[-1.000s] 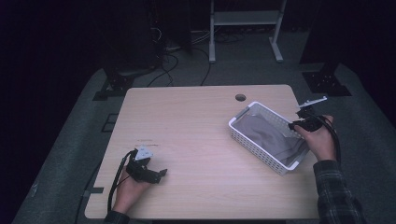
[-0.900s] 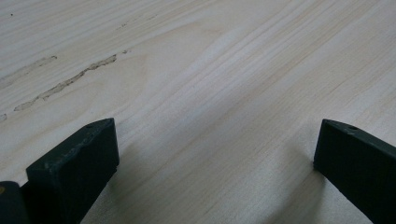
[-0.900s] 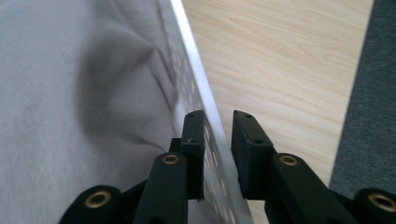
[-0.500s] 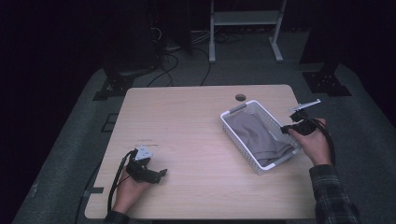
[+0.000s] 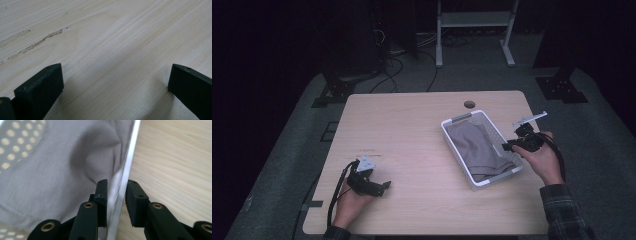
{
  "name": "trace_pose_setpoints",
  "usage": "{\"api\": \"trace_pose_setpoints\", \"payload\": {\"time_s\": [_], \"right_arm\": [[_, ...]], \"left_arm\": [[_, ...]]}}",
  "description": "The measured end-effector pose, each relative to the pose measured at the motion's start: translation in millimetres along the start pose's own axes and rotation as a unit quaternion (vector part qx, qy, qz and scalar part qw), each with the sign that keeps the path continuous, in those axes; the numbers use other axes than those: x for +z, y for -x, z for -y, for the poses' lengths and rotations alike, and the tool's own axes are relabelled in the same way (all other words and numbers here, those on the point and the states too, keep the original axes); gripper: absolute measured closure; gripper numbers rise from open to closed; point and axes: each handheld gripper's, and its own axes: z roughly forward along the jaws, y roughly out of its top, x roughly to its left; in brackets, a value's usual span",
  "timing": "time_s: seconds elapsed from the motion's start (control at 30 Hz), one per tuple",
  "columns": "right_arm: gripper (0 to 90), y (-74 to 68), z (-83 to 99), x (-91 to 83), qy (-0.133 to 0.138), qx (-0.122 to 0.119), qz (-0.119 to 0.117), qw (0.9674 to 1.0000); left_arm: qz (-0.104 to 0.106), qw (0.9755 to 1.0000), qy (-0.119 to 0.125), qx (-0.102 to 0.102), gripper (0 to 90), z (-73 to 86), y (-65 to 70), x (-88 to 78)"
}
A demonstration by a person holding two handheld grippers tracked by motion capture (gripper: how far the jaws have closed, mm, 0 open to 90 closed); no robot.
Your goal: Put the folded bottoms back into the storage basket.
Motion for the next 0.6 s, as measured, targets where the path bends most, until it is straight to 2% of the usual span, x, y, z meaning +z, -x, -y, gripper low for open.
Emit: {"api": "trace_pose_setpoints", "payload": {"time_s": [0.27, 0.6], "right_arm": [[67.5, -25.9, 1.5, 1.3, 0.001, -0.027, -0.019, 0.9995], [61.8, -55.8, -2.5, 8.0, -0.001, -0.057, -0.055, 0.9969]], "left_arm": [[0.0, 1.0, 0.0, 0.0, 0.0, 0.0, 0.0, 0.0], [0.0, 1.0, 0.002, -0.001, 0.0, 0.1, 0.1, 0.2]]}}
